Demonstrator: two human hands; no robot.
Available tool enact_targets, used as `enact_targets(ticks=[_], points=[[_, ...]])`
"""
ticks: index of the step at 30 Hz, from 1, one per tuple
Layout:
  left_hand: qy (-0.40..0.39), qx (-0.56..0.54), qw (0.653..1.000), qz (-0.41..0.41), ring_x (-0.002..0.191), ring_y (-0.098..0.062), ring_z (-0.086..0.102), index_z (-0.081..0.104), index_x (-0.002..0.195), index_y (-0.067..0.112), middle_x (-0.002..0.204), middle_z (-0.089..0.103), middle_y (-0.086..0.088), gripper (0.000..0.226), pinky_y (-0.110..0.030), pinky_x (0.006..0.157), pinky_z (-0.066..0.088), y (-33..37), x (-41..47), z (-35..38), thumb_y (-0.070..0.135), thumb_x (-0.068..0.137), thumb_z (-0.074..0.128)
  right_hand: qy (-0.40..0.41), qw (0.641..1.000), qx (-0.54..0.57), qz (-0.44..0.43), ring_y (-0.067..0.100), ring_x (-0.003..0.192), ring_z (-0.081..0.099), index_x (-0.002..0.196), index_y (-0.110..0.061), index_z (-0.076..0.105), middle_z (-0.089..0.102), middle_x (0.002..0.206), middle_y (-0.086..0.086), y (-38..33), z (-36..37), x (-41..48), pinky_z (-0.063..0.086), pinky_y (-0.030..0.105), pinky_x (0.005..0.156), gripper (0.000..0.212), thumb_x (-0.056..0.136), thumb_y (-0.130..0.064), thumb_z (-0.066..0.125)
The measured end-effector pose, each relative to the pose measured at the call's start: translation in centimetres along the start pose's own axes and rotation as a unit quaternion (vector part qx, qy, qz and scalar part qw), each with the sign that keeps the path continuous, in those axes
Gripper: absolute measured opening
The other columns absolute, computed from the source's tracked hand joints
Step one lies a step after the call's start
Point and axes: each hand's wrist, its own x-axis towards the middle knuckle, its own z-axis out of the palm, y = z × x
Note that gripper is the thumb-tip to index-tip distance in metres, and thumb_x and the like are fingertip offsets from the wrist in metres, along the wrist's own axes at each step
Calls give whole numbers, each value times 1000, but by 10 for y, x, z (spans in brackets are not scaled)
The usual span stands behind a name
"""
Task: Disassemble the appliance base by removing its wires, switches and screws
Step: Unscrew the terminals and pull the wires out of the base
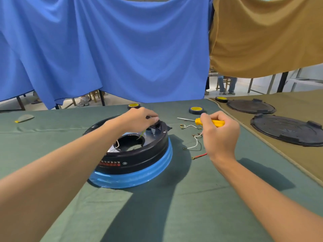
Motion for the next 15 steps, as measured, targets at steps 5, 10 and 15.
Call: enact_targets(ticks=[5,10,15], points=[[-4,37,999,-33,112,-21,48,42,136,53,129,55,13,38,-38,85,28,-16,-1,5,38,104,29,-52,998,1,-30,20,50,53,59,-11,59,56,48,0,-11,19,-14,45,33,54,28,86,-14,66],[-38,58,997,-22,116,-26,33,46,126,63,110,57,7,36,-40,85,27,-18,2,-6,44,102,27,-70,997,-6,-43,11,47,47,58,-11,58,52,46,-3,-16,40,-23,41,28,53,29,85,-17,67],[-53,43,998,0,102,-21,41,56,109,55,107,58,5,24,-36,82,29,-24,9,-8,51,99,35,-77,992,-34,-95,20,57,52,61,-5,61,55,50,0,-9,45,-37,39,28,56,30,83,-26,61]])
